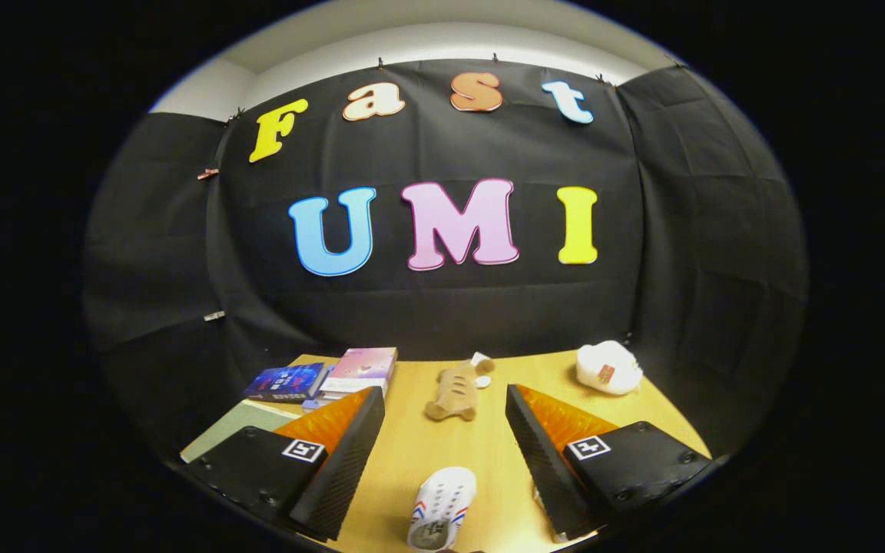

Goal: Open the storage box then place both shoes into the box .Put the left shoe in first, then the right shoe, with the right side of both shoes facing outward in a uniform manner.

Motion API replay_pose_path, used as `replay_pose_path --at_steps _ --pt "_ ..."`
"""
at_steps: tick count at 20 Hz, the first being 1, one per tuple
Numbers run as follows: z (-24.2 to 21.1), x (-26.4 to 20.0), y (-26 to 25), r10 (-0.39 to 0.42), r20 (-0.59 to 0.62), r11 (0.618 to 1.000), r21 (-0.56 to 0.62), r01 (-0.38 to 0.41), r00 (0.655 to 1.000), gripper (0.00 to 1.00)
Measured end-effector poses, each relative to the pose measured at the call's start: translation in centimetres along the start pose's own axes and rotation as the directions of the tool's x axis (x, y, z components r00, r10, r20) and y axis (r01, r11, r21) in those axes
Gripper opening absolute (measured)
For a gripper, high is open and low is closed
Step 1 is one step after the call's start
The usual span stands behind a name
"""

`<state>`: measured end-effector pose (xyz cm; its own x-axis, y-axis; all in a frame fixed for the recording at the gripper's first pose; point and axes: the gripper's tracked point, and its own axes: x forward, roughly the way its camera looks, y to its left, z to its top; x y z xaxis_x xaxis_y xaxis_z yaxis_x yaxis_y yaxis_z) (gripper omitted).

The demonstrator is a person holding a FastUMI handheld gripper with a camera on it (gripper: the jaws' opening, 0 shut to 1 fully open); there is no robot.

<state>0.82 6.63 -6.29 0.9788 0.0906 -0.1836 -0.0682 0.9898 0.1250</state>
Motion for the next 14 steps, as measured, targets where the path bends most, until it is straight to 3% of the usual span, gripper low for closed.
replay_pose_path --at_steps 2,4,7,8,10,12,14 --pt "-2.6 0.3 2.3 0.098 -0.082 0.994 0.058 -0.093 0.992 0.98" --pt "-5.1 0.1 3.4 0.152 -0.161 0.985 0.104 -0.136 0.975 0.98" --pt "-8.6 -0.1 6.2 0.272 -0.253 0.958 0.165 -0.235 0.929 0.98" --pt "-9.9 -0.5 7.6 0.335 -0.282 0.936 0.204 -0.285 0.899 0.98" --pt "-12.8 -1.8 10.8 0.481 -0.348 0.866 0.33 -0.375 0.805 0.98" --pt "-15.5 -2.5 12.8 0.568 -0.402 0.81 0.426 -0.402 0.718 0.98" --pt "-17.3 -3.0 14.2 0.629 -0.422 0.762 0.501 -0.41 0.654 0.98"
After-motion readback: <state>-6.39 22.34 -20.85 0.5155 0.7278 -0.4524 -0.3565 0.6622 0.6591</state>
